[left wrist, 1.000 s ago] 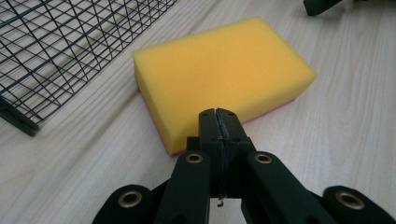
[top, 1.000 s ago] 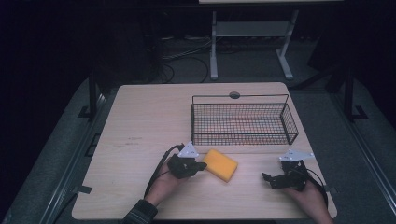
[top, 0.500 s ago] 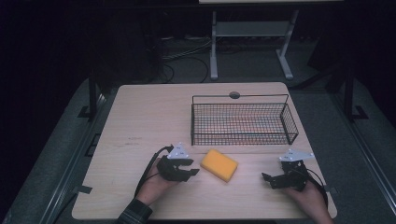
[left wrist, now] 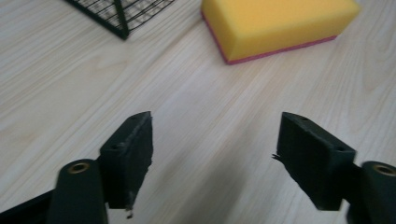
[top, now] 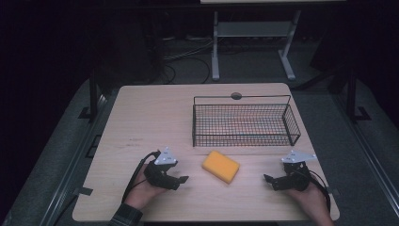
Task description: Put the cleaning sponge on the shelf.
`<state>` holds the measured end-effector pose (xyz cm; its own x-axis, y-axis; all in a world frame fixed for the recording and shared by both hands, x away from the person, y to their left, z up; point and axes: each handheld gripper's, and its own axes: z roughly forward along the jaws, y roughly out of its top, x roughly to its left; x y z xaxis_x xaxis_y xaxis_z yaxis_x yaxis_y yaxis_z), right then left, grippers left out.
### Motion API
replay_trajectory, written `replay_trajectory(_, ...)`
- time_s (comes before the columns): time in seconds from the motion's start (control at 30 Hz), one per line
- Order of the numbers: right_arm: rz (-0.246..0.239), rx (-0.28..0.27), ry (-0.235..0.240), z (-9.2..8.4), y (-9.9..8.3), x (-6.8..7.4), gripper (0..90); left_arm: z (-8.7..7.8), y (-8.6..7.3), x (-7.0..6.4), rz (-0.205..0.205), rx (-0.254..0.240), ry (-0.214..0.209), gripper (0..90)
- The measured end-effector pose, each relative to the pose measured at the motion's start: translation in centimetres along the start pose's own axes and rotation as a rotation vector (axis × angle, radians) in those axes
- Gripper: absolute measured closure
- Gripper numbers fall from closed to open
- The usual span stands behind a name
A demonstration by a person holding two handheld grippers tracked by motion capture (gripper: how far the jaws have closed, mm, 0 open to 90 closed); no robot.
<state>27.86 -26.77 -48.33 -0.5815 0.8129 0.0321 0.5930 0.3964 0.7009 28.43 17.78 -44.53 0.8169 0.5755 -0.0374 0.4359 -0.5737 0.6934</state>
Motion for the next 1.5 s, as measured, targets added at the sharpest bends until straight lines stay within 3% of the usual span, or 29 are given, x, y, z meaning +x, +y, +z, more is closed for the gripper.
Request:
replay_trajectory(0.23, 0.0, 0.0, -0.001, 0.0, 0.0, 0.0, 1.0, -0.9, -1.5, 0.7, -0.035, -0.006, 0.044, 14.8)
replay_trajectory(0.27, 0.0, 0.0, -0.001, 0.0, 0.0, 0.0, 1.0, -1.2, -2.1, 1.0, -0.036, -0.004, 0.067, 13.7)
replay_trajectory(0.53, 0.0, 0.002, 0.0, 0.0, 0.0, 0.0, 1.0, -2.1, -4.1, 2.0, -0.063, 0.001, 0.108, 13.0)
replay_trajectory(0.67, -0.003, 0.031, 0.005, 0.0, 0.4, 0.3, 1.1, -2.5, -5.1, 2.5, -0.076, 0.003, 0.133, 13.0)
replay_trajectory(0.87, -0.004, 0.08, 0.021, -0.2, 1.0, 0.8, 1.2, -2.9, -5.9, 2.9, -0.092, 0.005, 0.142, 13.0)
replay_trajectory(1.13, -0.03, 0.096, 0.044, -0.7, 2.7, 1.1, 1.2, -2.9, -6.4, 3.3, -0.091, 0.007, 0.142, 13.1)
replay_trajectory(1.5, -0.048, 0.098, 0.096, -1.3, 4.7, 2.0, 1.2, -2.9, -7.1, 3.3, -0.088, -0.048, 0.141, 13.0)
